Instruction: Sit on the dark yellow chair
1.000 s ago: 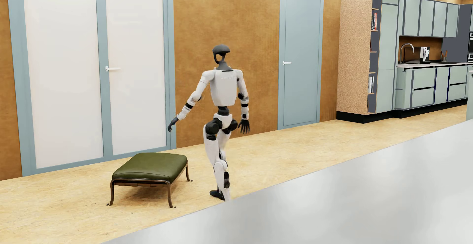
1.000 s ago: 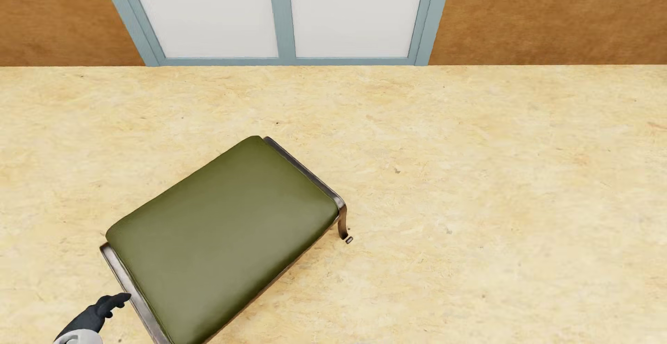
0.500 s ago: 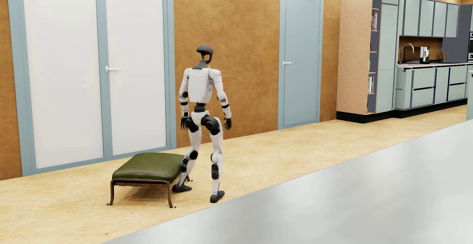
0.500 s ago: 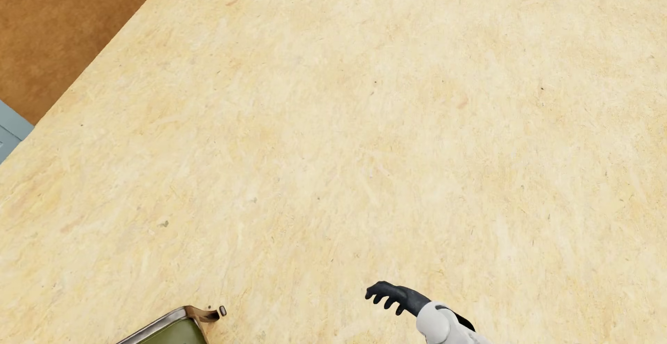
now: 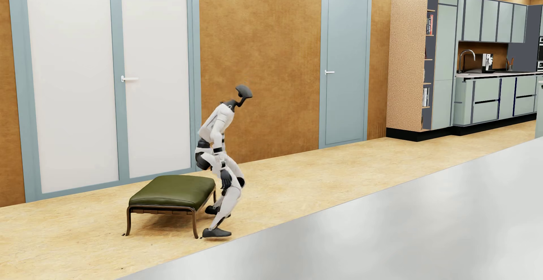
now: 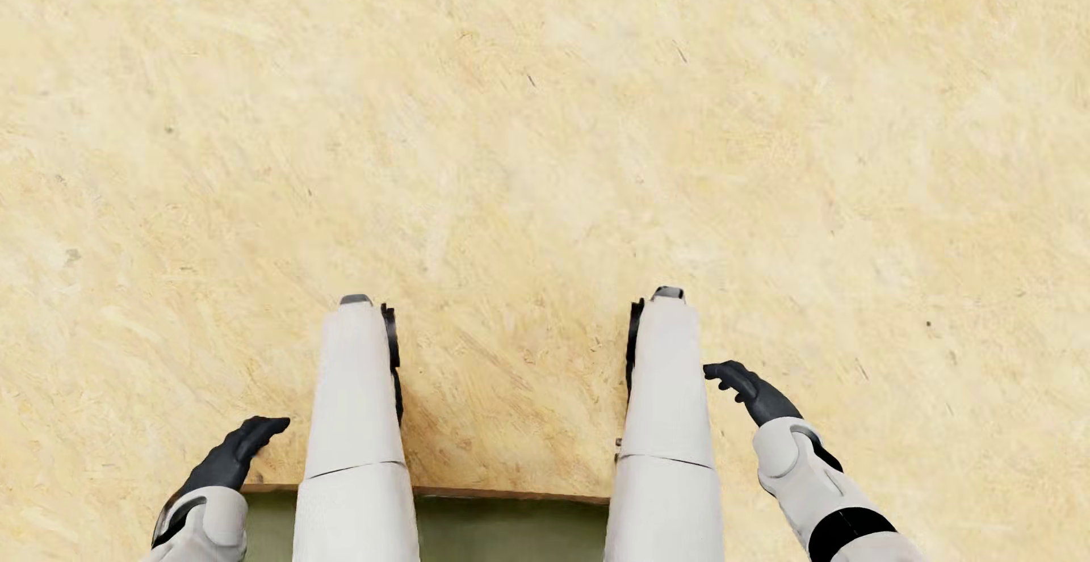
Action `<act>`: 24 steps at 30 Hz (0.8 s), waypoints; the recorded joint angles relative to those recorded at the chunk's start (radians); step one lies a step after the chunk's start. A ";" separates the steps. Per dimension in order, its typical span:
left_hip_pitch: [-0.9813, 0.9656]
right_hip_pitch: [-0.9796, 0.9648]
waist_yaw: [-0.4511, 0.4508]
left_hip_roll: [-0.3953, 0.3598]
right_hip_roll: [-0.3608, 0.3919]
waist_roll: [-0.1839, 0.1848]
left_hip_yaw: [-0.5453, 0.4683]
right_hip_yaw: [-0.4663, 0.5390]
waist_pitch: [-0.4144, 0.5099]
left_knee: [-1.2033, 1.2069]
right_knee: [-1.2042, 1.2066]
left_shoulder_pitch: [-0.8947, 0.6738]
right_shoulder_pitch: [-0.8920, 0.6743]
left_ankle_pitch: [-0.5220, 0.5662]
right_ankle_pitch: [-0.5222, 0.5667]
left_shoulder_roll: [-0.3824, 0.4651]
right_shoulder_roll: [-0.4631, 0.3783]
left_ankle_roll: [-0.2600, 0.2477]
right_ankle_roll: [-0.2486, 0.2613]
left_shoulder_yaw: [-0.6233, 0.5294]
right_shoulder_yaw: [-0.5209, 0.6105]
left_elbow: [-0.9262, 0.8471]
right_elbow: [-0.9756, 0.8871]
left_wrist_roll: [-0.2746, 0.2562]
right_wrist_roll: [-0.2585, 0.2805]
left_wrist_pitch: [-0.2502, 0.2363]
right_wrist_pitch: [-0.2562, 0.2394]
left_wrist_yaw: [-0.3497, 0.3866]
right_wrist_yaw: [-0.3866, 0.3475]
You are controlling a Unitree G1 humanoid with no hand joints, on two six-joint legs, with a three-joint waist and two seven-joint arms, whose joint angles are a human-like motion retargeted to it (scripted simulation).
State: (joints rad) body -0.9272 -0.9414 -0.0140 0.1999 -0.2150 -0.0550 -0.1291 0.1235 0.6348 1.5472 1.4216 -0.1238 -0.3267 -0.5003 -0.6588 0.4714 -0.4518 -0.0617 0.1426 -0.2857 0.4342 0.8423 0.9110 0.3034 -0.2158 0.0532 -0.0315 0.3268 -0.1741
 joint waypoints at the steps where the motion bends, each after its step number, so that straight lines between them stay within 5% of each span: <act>1: -0.040 -0.069 -0.002 0.011 -0.004 -0.004 -0.004 0.046 0.033 0.084 0.085 -0.016 -0.013 -0.026 -0.014 0.010 -0.015 -0.017 0.030 -0.001 0.011 -0.015 0.007 -0.005 0.018 0.006 0.010 0.009 -0.020; 2: -0.073 -0.125 -0.006 0.020 0.009 -0.005 -0.022 0.062 0.064 0.159 0.157 -0.027 -0.031 -0.056 -0.020 0.016 -0.020 -0.021 0.035 0.008 0.023 -0.028 0.011 -0.014 0.020 0.012 0.003 0.031 -0.058; 4: -0.131 -0.217 -0.011 0.013 0.020 -0.005 -0.038 0.102 0.106 0.278 0.287 -0.053 -0.045 -0.088 -0.024 0.033 -0.033 -0.026 0.040 -0.004 -0.011 -0.038 -0.011 -0.004 0.014 0.041 0.028 0.076 0.015; 5: -0.148 -0.243 -0.013 0.006 0.023 -0.002 -0.058 0.128 0.122 0.334 0.340 -0.062 -0.032 -0.119 -0.026 0.043 -0.034 -0.048 0.051 -0.050 -0.015 -0.047 -0.033 -0.054 0.036 0.026 0.011 0.103 0.009; 6: -0.144 -0.240 -0.018 0.015 0.020 0.000 -0.063 0.137 0.145 0.369 0.371 -0.084 -0.026 -0.122 -0.031 0.054 -0.030 -0.074 0.057 -0.045 -0.023 -0.044 -0.041 -0.035 0.028 0.049 0.007 0.130 0.009; 7: -0.124 -0.228 -0.021 0.025 0.019 -0.001 -0.064 0.136 0.161 0.387 0.379 -0.106 -0.024 -0.139 -0.020 0.060 -0.012 -0.076 0.065 -0.032 -0.021 -0.041 -0.037 -0.034 0.030 0.053 -0.004 0.091 0.011; 10: -0.065 -0.163 -0.011 0.055 -0.001 -0.001 -0.052 0.116 0.173 0.412 0.392 -0.125 0.030 -0.134 -0.004 0.042 0.038 -0.082 0.095 -0.034 -0.031 -0.023 -0.021 -0.054 0.029 0.067 -0.019 0.124 -0.028; 12: -0.025 -0.115 -0.009 0.047 -0.017 0.001 -0.055 0.107 0.160 0.433 0.413 -0.119 0.068 -0.130 -0.021 0.037 0.063 -0.068 0.102 -0.057 -0.064 0.002 0.002 -0.031 -0.024 0.067 -0.007 0.104 0.036; 15: 0.036 -0.036 -0.007 0.045 -0.042 0.004 -0.052 0.090 0.143 0.451 0.419 -0.126 0.101 -0.153 -0.058 -0.001 0.126 -0.051 0.115 -0.117 -0.048 0.109 0.102 -0.059 -0.033 0.076 0.012 0.114 -0.011; 16: 0.043 -0.021 -0.001 0.047 -0.051 0.005 -0.047 0.086 0.133 0.451 0.415 -0.144 0.103 -0.159 -0.065 -0.024 0.143 -0.045 0.120 -0.137 -0.054 0.162 0.136 -0.069 -0.009 0.068 -0.038 0.104 -0.019; 18: 0.055 -0.006 -0.005 0.044 -0.068 0.009 -0.040 0.089 0.117 0.448 0.419 -0.148 0.098 -0.165 -0.066 -0.047 0.182 -0.041 0.156 -0.139 -0.087 0.194 0.189 -0.086 0.083 0.071 -0.004 0.095 -0.082; 21: 0.084 0.031 -0.001 0.036 -0.067 0.014 -0.034 0.085 0.118 0.445 0.419 -0.143 0.098 -0.150 -0.067 -0.076 0.160 -0.045 0.144 -0.145 -0.076 0.224 0.191 -0.090 0.075 0.094 -0.002 0.122 -0.097; 24: 0.106 0.057 0.006 0.013 -0.057 0.007 -0.042 0.086 0.119 0.444 0.417 -0.132 0.110 -0.155 -0.064 -0.087 0.152 -0.033 0.133 -0.148 -0.056 0.240 0.151 -0.075 -0.011 0.078 0.011 0.115 -0.071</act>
